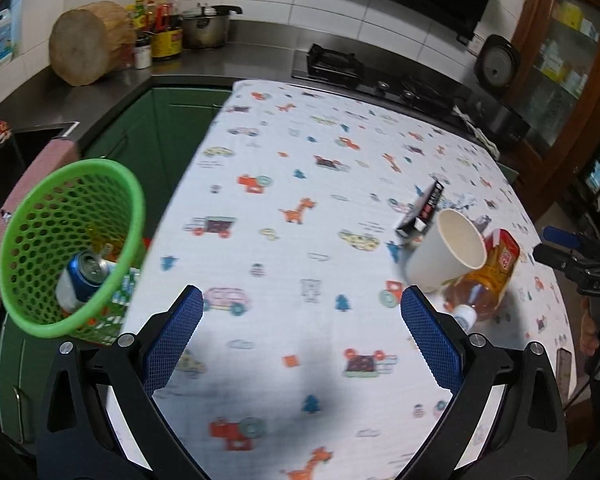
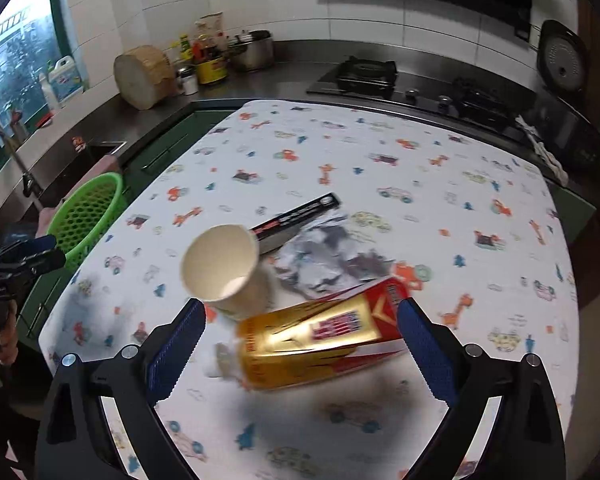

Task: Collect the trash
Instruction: 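Grasp the white paper cup by its rim with the left gripper, then lift the paper cup with the left gripper while the right grasps the yellow-red Dongpeng bottle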

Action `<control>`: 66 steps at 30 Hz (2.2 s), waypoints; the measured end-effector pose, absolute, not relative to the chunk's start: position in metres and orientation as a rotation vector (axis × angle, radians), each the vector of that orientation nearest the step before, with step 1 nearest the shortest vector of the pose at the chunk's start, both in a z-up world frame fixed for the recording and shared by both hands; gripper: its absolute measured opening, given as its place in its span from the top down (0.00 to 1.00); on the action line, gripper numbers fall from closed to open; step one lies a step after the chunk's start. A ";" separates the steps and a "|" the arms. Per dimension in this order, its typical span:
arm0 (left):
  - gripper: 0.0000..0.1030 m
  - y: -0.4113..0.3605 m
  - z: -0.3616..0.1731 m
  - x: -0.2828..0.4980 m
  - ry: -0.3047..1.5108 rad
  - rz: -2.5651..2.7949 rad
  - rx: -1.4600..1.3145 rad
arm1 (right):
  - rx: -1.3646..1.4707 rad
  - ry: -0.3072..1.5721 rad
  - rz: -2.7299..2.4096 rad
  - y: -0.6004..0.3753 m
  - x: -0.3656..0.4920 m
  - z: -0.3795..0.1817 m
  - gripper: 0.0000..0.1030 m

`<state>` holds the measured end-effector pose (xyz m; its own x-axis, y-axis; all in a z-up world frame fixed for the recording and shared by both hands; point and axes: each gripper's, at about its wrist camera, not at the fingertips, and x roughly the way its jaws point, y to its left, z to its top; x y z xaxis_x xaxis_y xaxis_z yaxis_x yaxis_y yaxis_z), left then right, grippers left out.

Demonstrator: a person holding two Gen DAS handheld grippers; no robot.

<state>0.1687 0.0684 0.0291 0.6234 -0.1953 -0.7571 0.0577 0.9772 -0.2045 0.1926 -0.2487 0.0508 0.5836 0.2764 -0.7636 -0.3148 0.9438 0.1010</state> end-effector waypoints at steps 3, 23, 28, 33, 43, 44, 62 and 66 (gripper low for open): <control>0.05 0.055 0.029 0.178 0.903 -0.165 -0.174 | -0.059 0.888 0.343 -0.255 0.204 0.049 0.09; 0.05 -0.046 0.020 0.230 0.987 -0.287 -0.182 | -0.007 0.938 0.378 -0.300 0.225 0.018 0.10; 0.05 -0.063 0.017 0.238 1.009 -0.290 -0.174 | 0.005 0.946 0.383 -0.315 0.222 0.011 0.09; 0.05 -0.083 0.017 0.242 1.025 -0.309 -0.130 | 0.006 0.949 0.393 -0.322 0.220 0.006 0.09; 0.05 -0.112 0.007 0.253 1.031 -0.273 -0.019 | 0.022 0.954 0.408 -0.333 0.218 -0.003 0.10; 0.05 -0.114 0.005 0.255 1.033 -0.268 -0.007 | 0.020 0.955 0.412 -0.333 0.218 -0.004 0.10; 0.36 -0.100 -0.004 0.258 1.031 -0.308 -0.042 | 0.009 0.951 0.531 -0.310 0.227 -0.013 0.09; 0.36 -0.090 -0.001 0.258 1.022 -0.298 -0.053 | -0.001 0.958 0.545 -0.307 0.224 -0.016 0.09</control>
<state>0.2576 -0.0903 -0.0011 0.4850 -0.2691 -0.8321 0.2200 0.9584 -0.1817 0.2241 -0.3070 -0.0160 0.4514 0.4410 -0.7757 -0.4418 0.8658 0.2351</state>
